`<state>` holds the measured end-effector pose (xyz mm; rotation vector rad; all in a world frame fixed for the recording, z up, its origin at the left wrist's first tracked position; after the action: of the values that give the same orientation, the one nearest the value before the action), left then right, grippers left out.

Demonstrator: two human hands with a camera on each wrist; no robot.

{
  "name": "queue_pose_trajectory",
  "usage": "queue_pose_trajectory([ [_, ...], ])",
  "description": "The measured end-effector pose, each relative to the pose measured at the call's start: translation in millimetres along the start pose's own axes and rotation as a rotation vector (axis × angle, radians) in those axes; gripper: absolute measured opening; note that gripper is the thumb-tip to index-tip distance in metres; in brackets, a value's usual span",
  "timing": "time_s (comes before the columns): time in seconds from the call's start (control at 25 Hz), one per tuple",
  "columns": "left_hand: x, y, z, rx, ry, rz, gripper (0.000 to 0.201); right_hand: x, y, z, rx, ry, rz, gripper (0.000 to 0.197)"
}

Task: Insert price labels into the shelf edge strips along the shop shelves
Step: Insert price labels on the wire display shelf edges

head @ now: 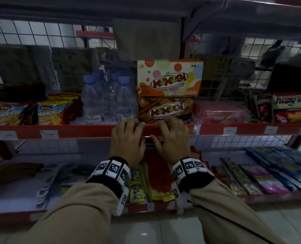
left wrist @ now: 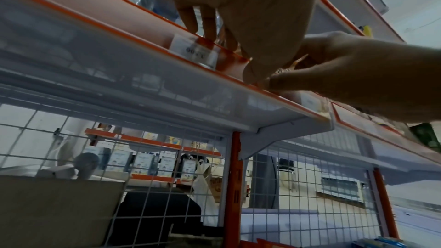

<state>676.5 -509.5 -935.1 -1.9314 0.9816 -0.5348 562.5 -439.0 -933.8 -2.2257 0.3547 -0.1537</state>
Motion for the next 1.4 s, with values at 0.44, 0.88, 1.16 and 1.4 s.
queue_pose_trajectory([
  [0.44,5.6,-22.9,8.4,0.096,-0.109,-0.198,0.043,-0.4,-5.0,-10.3,0.098,-0.019,-0.05,0.038],
  [0.88,48.9,-26.4,18.1,0.219,-0.125,-0.064,0.044,45.1,-6.2,-15.0,0.138,-0.124,-0.222,0.031],
  [1.16,64.7,-23.4,26.6,0.071,-0.009,0.157,0.052,64.5,-3.3,-22.9,0.159,-0.095,-0.24,0.024],
  [1.4,68.4,-21.8,24.0,0.067,-0.006,0.145,0.043,82.7,-4.7,-27.9,0.149,-0.1,-0.197,0.022],
])
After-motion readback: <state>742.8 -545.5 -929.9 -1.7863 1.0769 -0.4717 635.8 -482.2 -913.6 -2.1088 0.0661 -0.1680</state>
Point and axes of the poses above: each hand's wrist, its own z-axis away from the middle knuckle, its own y-axis out of the palm, x = y × z, the point moved 7 cm from there along -z, towards the middle knuckle, and after that the axes turned 13 degrees about x, right-handed, at the moved point
